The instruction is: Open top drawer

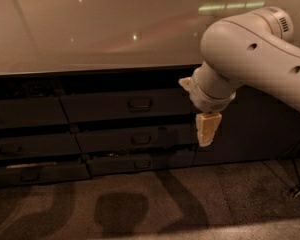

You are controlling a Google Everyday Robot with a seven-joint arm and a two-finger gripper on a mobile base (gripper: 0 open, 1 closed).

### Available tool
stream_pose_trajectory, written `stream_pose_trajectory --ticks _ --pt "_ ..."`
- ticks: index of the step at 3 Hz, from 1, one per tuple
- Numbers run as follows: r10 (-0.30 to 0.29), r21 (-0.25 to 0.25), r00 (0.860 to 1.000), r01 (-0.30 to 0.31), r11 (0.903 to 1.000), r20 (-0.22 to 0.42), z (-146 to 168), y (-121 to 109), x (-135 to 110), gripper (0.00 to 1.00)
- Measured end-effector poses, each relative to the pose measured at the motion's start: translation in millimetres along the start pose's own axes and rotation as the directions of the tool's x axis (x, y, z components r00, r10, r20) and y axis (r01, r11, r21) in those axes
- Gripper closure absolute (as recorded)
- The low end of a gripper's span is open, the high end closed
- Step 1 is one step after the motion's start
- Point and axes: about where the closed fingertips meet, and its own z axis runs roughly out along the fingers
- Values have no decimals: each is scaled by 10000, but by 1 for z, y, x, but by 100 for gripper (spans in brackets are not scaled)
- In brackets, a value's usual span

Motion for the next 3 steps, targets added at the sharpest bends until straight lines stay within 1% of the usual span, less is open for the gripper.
stream_pose_trajectory --ticks 1,2,3 --pt "85 -786 9994 -59 9969 331 44 -7 26 0" --pt "226 -1539 9980 -132 9880 598 82 -10 44 0" --pt "226 -1539 9980 -132 9880 598 82 -10 44 0"
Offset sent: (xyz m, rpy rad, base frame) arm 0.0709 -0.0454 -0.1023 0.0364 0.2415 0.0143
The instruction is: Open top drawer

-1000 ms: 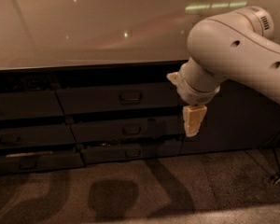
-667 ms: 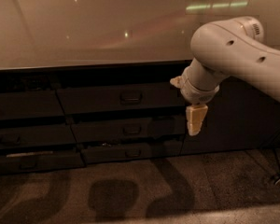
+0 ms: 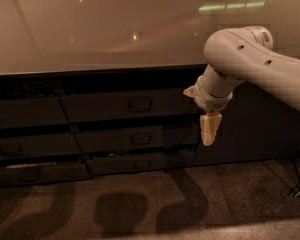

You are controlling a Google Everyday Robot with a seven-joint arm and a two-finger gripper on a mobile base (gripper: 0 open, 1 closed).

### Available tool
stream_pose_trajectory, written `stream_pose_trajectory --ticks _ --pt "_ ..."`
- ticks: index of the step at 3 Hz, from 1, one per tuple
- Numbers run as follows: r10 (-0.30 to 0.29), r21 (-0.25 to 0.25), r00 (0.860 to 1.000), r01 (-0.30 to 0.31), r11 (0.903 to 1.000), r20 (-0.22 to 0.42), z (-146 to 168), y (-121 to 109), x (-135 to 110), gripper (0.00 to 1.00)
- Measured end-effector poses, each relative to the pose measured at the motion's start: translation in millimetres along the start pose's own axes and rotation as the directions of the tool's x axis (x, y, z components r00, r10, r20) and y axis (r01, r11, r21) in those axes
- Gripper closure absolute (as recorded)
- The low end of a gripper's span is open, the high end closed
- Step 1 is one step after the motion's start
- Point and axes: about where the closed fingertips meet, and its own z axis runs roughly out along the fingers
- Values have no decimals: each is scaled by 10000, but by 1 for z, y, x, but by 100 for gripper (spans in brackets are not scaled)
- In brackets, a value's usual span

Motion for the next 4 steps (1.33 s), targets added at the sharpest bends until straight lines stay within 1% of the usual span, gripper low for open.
stream_pose_trajectory --ticks 1,2,3,4 --pt "-334 -19 9989 333 9994 -323 6 -31 -13 0" --pt "-776 -48 9947 774 9970 -670 12 -66 -31 0" --pt "-777 -47 9947 775 9970 -673 12 -66 -31 0" --pt "-1054 233 9819 1104 9936 -1576 18 -60 -24 0"
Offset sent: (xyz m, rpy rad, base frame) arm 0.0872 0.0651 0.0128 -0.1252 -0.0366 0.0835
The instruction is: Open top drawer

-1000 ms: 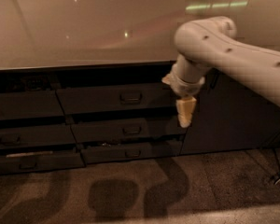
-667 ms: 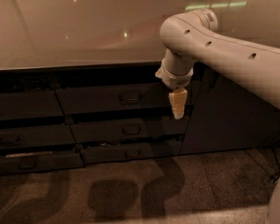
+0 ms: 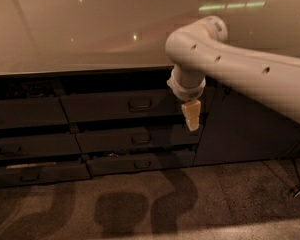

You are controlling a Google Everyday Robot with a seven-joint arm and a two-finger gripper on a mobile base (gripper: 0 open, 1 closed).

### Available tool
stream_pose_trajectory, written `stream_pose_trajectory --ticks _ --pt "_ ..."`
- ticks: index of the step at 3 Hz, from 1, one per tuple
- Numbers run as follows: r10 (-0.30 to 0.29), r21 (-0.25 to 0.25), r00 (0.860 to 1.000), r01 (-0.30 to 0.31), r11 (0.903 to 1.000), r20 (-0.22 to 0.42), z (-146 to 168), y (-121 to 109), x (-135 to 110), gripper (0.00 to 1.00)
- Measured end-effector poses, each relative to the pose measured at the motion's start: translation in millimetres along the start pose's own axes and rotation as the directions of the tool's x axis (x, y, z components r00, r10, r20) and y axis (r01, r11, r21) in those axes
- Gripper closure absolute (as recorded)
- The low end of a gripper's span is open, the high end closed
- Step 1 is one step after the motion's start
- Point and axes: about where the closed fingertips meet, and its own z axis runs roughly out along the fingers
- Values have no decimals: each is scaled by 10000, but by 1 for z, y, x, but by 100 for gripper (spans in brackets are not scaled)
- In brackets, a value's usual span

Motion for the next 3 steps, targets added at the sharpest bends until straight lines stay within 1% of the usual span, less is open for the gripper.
stream_pose_trajectory --ticks 1,2,3 --pt "-632 744 9895 733 9945 -1298 11 15 8 0" --pt "-631 745 9895 732 9945 -1298 11 15 8 0" --pt "271 868 9902 -153 9961 -1369 12 14 12 0"
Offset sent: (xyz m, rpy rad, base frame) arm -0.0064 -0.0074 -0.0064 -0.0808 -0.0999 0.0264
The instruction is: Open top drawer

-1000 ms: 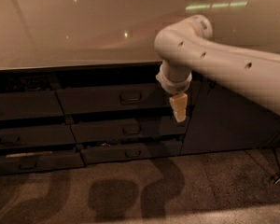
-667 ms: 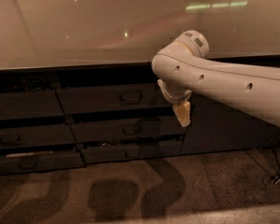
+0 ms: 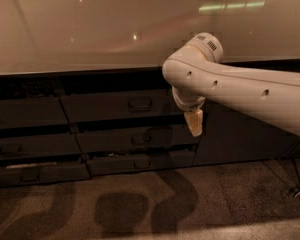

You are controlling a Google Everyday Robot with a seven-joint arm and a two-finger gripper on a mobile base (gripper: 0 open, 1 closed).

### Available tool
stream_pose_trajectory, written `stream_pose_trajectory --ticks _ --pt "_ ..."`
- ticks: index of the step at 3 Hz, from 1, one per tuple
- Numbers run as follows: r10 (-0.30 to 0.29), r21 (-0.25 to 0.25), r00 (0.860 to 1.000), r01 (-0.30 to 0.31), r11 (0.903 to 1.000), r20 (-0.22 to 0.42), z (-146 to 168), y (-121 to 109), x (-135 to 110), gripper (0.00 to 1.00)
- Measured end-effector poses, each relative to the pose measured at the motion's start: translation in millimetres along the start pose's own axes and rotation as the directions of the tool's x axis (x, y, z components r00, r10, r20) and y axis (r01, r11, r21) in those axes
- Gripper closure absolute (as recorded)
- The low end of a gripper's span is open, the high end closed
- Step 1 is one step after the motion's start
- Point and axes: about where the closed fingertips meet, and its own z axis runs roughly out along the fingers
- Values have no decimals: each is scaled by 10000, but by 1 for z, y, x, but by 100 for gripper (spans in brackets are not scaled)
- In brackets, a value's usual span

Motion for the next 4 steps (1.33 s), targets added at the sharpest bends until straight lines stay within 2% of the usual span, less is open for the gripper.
stream_pose_trajectory --ticks 1,2,3,4 --pt "1372 366 9905 -1366 9899 -127 1 -4 1 0" --pt "1830 364 9831 -1824 9825 -115 1 -3 1 0" --pt "1830 365 9830 -1825 9825 -111 1 -3 1 0" --pt "2019 473 9753 -2066 9773 892 5 -4 9 0"
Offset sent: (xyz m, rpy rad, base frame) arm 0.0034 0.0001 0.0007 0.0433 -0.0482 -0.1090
